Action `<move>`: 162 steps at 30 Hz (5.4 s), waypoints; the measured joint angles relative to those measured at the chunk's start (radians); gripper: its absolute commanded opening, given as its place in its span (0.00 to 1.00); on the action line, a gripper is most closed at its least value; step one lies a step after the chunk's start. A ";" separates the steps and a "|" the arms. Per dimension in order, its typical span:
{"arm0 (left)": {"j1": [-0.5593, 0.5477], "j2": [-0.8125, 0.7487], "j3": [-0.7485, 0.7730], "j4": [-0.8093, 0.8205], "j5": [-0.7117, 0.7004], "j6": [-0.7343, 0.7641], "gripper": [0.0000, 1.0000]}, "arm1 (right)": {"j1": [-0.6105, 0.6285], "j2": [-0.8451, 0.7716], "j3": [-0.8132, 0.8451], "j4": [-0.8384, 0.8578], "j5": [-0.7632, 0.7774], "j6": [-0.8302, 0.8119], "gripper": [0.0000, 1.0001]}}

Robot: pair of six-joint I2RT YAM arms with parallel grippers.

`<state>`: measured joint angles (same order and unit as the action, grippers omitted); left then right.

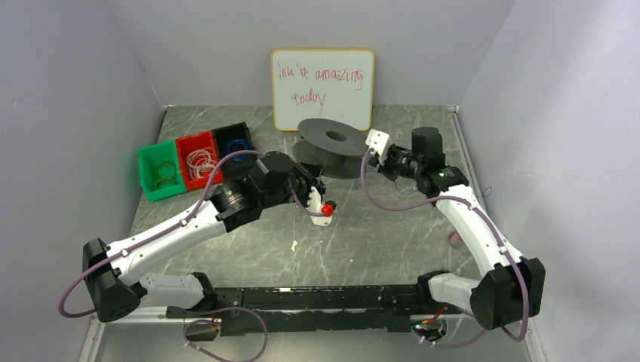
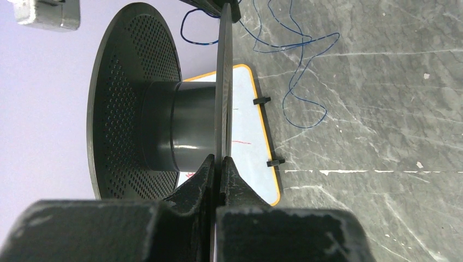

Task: Wrap the cables
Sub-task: Place the cable on the cable reel.

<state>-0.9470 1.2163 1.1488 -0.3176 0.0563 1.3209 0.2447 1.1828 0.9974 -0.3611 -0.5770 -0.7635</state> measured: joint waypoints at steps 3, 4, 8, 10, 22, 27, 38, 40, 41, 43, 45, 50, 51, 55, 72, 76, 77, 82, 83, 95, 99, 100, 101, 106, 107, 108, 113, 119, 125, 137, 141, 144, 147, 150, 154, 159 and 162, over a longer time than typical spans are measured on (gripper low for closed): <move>0.000 0.000 0.000 0.010 0.000 0.003 0.02 | 0.001 0.000 0.000 -0.020 -0.008 -0.023 0.00; 0.000 0.000 0.000 0.014 0.000 0.003 0.02 | 0.001 0.000 0.000 -0.028 -0.008 -0.031 0.00; 0.000 0.001 0.000 0.028 -0.001 0.013 0.02 | 0.001 0.000 -0.006 -0.057 -0.009 -0.058 0.00; 0.000 0.001 0.000 0.027 -0.001 0.027 0.02 | 0.001 0.000 -0.008 -0.068 -0.008 -0.071 0.00; 0.000 -0.006 -0.034 0.031 0.004 0.110 0.02 | 0.000 0.046 0.076 -0.243 -0.009 -0.207 0.00; -0.001 -0.019 -0.087 0.072 0.010 0.150 0.02 | 0.002 0.066 0.116 -0.354 -0.009 -0.278 0.00; -0.001 -0.023 -0.197 0.253 -0.002 0.223 0.02 | 0.025 0.036 0.082 -0.329 0.006 -0.266 0.00; -0.001 -0.023 -0.213 0.284 -0.002 0.235 0.02 | 0.024 0.018 0.069 -0.288 0.016 -0.234 0.00; -0.001 -0.023 -0.216 0.294 -0.002 0.238 0.02 | 0.021 0.008 0.066 -0.268 0.020 -0.214 0.00; -0.002 -0.023 -0.220 0.314 -0.001 0.239 0.02 | 0.018 -0.006 0.066 -0.223 0.025 -0.176 0.00; -0.002 -0.023 -0.221 0.329 0.000 0.242 0.02 | 0.016 -0.016 0.066 -0.184 0.029 -0.145 0.00; -0.002 -0.023 -0.231 0.354 -0.001 0.246 0.02 | 0.012 -0.020 0.066 -0.134 0.032 -0.098 0.00; -0.002 -0.023 -0.232 0.357 -0.001 0.246 0.02 | 0.012 -0.020 0.066 -0.130 0.032 -0.093 0.00; -0.002 -0.023 -0.237 0.367 -0.002 0.248 0.02 | 0.011 -0.020 0.066 -0.108 0.045 -0.055 0.00; -0.012 -0.024 -0.246 0.427 -0.038 0.211 0.02 | 0.005 -0.046 -0.027 0.057 0.147 0.136 0.00; -0.015 -0.024 -0.246 0.427 -0.047 0.206 0.02 | 0.025 -0.045 -0.036 0.060 0.145 0.140 0.00; -0.015 -0.024 -0.246 0.427 -0.050 0.204 0.02 | 0.030 -0.044 -0.038 0.062 0.145 0.139 0.00; -0.015 -0.023 -0.246 0.426 -0.058 0.204 0.02 | 0.039 -0.044 -0.040 0.060 0.148 0.101 0.00; -0.015 -0.023 -0.246 0.426 -0.058 0.204 0.02 | 0.039 -0.044 -0.040 0.055 0.149 0.086 0.00; -0.016 -0.023 -0.246 0.395 -0.056 0.211 0.02 | 0.037 -0.015 -0.017 -0.080 0.175 -0.080 0.00; -0.017 -0.022 -0.193 0.276 -0.052 0.166 0.02 | 0.039 -0.015 0.001 -0.122 0.158 -0.127 0.00; -0.017 -0.021 -0.172 0.240 -0.051 0.147 0.02 | 0.039 -0.014 0.008 -0.137 0.148 -0.139 0.00; -0.018 -0.020 -0.147 0.201 -0.050 0.122 0.02 | 0.039 -0.013 0.015 -0.151 0.140 -0.152 0.00; -0.020 -0.006 -0.071 0.095 -0.050 0.042 0.02 | 0.039 -0.006 0.050 -0.207 0.092 -0.215 0.00; -0.020 -0.004 -0.068 0.085 -0.050 0.028 0.02 | 0.041 -0.005 0.051 -0.219 0.085 -0.225 0.00; -0.020 -0.001 -0.065 0.076 -0.050 0.022 0.02 | 0.044 -0.002 0.051 -0.237 0.075 -0.238 0.00; -0.019 0.017 -0.058 0.055 -0.053 -0.002 0.02 | 0.053 0.016 0.052 -0.305 0.052 -0.280 0.00; -0.019 0.029 -0.037 0.034 -0.053 -0.024 0.02 | 0.055 0.021 0.061 -0.392 0.036 -0.348 0.00; -0.019 0.029 -0.034 0.019 -0.048 -0.024 0.02 | 0.066 0.035 0.087 -0.445 0.025 -0.393 0.00; -0.020 0.029 -0.034 -0.059 0.006 -0.023 0.02 | 0.106 0.069 0.137 -0.516 0.016 -0.432 0.00; -0.021 0.029 -0.034 -0.063 0.007 -0.020 0.02 | 0.115 0.068 0.143 -0.530 -0.017 -0.428 0.00; -0.021 0.029 -0.034 -0.042 -0.010 -0.011 0.02 | 0.116 0.068 0.169 -0.561 -0.040 -0.429 0.00; -0.022 0.031 -0.034 0.004 -0.048 0.000 0.02 | 0.116 0.061 0.178 -0.577 -0.048 -0.430 0.00; -0.021 0.042 -0.034 0.073 -0.098 0.007 0.02 | 0.116 0.051 0.178 -0.596 -0.050 -0.430 0.00; -0.018 0.056 -0.034 0.133 -0.139 0.021 0.02 | 0.116 0.029 0.170 -0.607 -0.047 -0.430 0.00; -0.016 0.058 -0.034 0.158 -0.162 0.022 0.02 | 0.114 -0.010 0.149 -0.609 -0.029 -0.422 0.00; -0.015 0.058 -0.034 0.156 -0.163 0.021 0.02 | 0.103 -0.031 0.138 -0.599 -0.025 -0.399 0.00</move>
<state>-0.9619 1.2743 1.1145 -0.1619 -0.1062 1.3418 0.3481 1.1522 1.1355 -0.9596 -0.6022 -1.1622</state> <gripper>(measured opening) 0.048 0.013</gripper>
